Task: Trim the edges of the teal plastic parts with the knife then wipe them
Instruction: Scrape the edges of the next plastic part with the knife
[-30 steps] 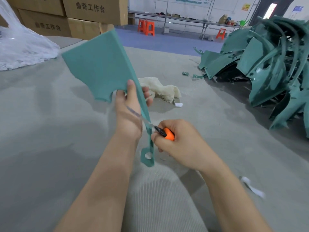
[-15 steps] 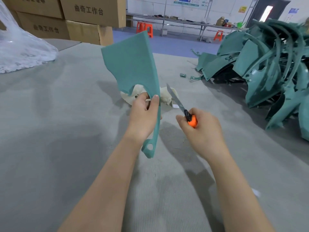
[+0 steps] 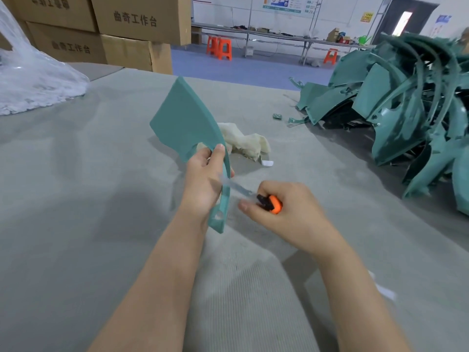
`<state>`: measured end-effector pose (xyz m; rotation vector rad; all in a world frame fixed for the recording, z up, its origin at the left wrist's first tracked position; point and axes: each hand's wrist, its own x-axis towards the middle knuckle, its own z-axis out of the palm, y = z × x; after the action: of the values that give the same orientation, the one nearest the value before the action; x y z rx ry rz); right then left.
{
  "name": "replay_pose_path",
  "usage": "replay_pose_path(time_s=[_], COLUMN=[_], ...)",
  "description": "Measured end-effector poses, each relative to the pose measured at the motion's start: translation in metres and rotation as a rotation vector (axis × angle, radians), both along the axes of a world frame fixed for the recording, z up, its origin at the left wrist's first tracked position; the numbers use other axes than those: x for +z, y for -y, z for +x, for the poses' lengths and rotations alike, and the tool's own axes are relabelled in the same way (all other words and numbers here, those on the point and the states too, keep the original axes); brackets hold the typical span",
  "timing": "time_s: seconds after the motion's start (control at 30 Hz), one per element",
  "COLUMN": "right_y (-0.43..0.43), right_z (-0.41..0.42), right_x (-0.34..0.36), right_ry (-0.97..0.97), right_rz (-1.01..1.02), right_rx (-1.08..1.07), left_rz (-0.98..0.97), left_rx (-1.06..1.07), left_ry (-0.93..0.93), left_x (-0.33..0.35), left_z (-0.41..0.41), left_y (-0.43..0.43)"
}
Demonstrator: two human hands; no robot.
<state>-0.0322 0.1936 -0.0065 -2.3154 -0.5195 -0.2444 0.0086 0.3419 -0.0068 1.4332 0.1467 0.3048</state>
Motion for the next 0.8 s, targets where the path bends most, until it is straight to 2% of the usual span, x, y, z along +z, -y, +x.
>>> replay_pose_path(time_s=[0.13, 0.47, 0.67, 0.8], right_y=[-0.008, -0.017, -0.018, -0.016], right_z=[-0.005, -0.004, -0.003, 0.0], right_x=[0.0, -0.004, -0.006, -0.004], right_ry=[-0.02, 0.052, 0.054, 0.037], right_rz=[-0.111, -0.148, -0.149, -0.141], right_rx=[0.121, 0.039, 0.001, -0.049], left_rz=[-0.073, -0.301, -0.339, -0.271], left_rx=[-0.009, -0.019, -0.025, -0.026], left_ry=[-0.068, -0.116, -0.119, -0.098], left_x=[0.001, 0.001, 0.0, 0.0], left_z=[0.004, 0.004, 0.004, 0.003], left_y=[-0.004, -0.004, -0.003, 0.001])
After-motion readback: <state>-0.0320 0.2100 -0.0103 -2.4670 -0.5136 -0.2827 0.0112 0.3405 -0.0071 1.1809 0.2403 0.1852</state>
